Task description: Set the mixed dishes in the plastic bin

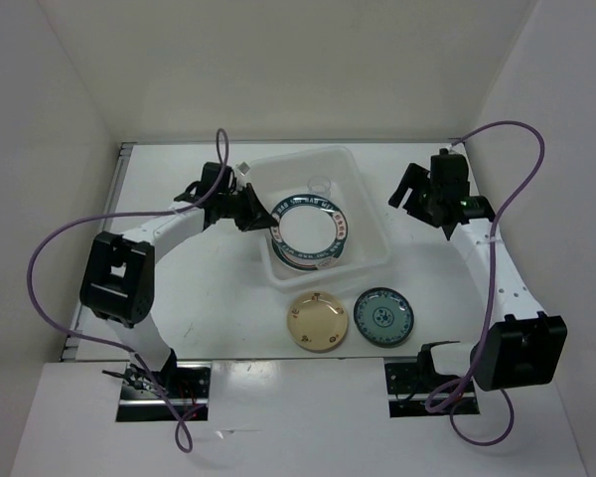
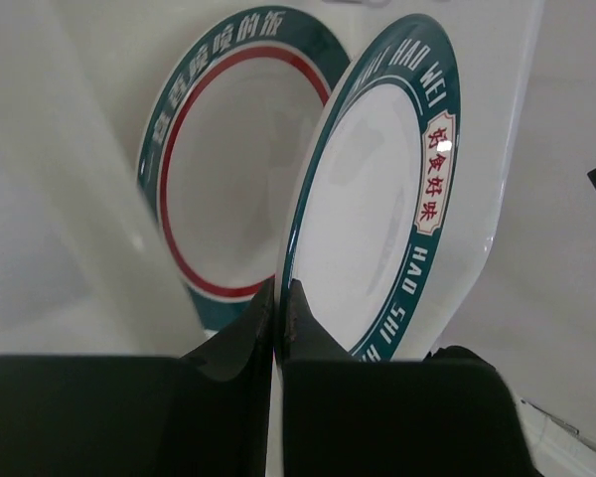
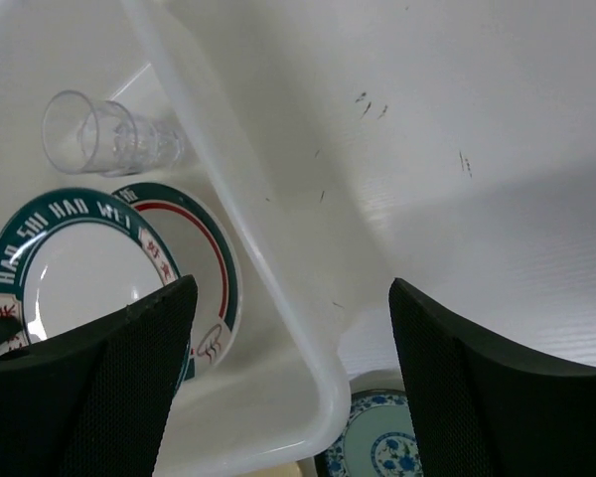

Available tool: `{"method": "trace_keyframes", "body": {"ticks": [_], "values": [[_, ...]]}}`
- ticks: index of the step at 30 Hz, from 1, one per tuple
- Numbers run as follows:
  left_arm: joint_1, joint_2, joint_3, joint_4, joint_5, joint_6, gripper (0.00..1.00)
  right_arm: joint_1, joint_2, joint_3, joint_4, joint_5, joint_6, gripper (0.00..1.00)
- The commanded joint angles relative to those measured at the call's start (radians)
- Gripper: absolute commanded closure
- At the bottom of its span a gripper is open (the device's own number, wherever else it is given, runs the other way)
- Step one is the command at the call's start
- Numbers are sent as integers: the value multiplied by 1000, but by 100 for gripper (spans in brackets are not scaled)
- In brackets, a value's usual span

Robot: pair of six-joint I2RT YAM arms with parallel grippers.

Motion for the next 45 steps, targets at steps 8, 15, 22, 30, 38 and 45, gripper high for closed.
{"method": "trace_keyframes", "body": {"ticks": [8,15,22,30,38,45], "values": [[-60,186,261,-81,-68,37,100,-34,-47,-52,52,-54,11,17],[-60,206,298,-212,-140,103,100,-34,-77,-75,52,-54,11,17],[-60,206,298,-315,-185,144,100,-34,-77,-75,61,-45,11,17],[-60,206,298,-378,-242,177,79,-34,-87,-86,70,-45,11,17],[-60,175,318,-388,-260,195,53,-34,-87,-106,79,-54,20,17],[-60,105,399,-415,-251,185,45,-34,-87,-106,79,-73,20,17]]}}
